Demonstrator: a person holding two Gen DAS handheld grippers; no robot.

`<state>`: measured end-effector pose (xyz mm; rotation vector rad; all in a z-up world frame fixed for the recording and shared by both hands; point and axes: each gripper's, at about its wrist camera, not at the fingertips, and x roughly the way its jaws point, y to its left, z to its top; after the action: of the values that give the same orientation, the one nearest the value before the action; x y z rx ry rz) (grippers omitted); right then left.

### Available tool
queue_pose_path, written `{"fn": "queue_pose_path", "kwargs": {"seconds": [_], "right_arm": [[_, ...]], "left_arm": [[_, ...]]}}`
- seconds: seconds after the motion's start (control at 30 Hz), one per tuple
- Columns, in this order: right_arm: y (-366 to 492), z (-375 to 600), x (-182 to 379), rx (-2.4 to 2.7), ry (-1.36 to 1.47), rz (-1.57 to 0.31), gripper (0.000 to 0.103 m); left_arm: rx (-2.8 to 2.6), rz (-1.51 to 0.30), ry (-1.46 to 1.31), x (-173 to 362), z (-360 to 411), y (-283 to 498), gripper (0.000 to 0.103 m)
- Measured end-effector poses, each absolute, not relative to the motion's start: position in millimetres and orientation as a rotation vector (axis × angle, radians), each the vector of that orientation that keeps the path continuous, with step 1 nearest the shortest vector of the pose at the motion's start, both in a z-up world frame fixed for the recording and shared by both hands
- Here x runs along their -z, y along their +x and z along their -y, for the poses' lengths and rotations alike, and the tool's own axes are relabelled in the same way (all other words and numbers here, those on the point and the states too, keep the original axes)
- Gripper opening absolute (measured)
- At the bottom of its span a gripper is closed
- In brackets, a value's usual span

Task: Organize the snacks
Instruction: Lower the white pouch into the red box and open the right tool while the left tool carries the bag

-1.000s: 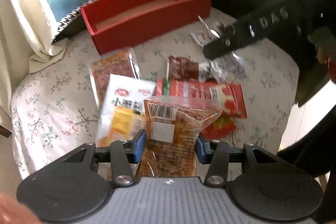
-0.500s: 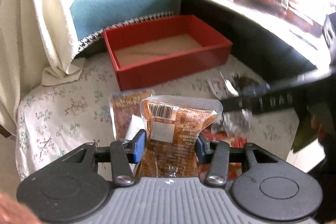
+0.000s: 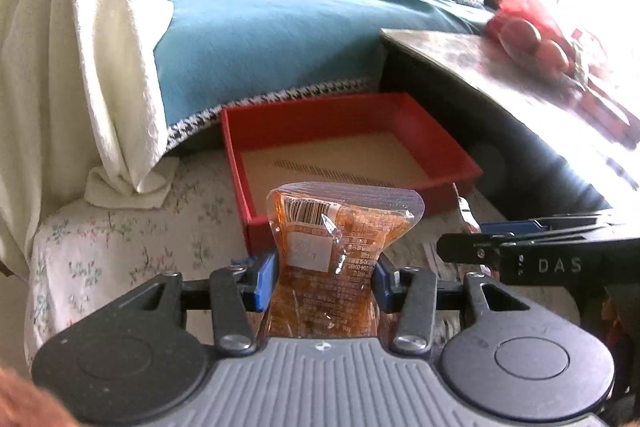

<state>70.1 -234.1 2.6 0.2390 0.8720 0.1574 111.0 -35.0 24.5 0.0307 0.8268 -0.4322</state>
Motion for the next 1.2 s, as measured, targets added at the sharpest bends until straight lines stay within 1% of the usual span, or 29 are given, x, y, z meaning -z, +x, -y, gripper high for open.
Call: {"fn": "queue_pose_path", "kwargs": {"seconds": [0.23,0.43,0.8,1.0,1.13,1.2], "right_arm": [[114,219,-12,-0.15,0.218,-0.831,0.059],[154,214,-9,-0.123,0.237,-0.824,0.059],[215,221,26,-0.062,0.227,-0.884,0.059],[234,229,47,-0.028,0.225,-0.924,0.059],[240,228,59,-0.02,0.207,-0.953,0.063],[242,228,63,-0.017,0.208,-0.961,0.063]], "left_arm": [[0.386,-0.808,0.0,-28,38,153,0.041],[0.351,-0.777,0.008,-28,47,185,0.041],[0.293,-0.821,0.008,0,63,239,0.041],[0.279,-0.81,0.031,10,70,253,0.041],[0.281,-0.835,0.029,17,70,259,0.042],[0.289,-0.843,0.036,18,72,258,0.043]]}}
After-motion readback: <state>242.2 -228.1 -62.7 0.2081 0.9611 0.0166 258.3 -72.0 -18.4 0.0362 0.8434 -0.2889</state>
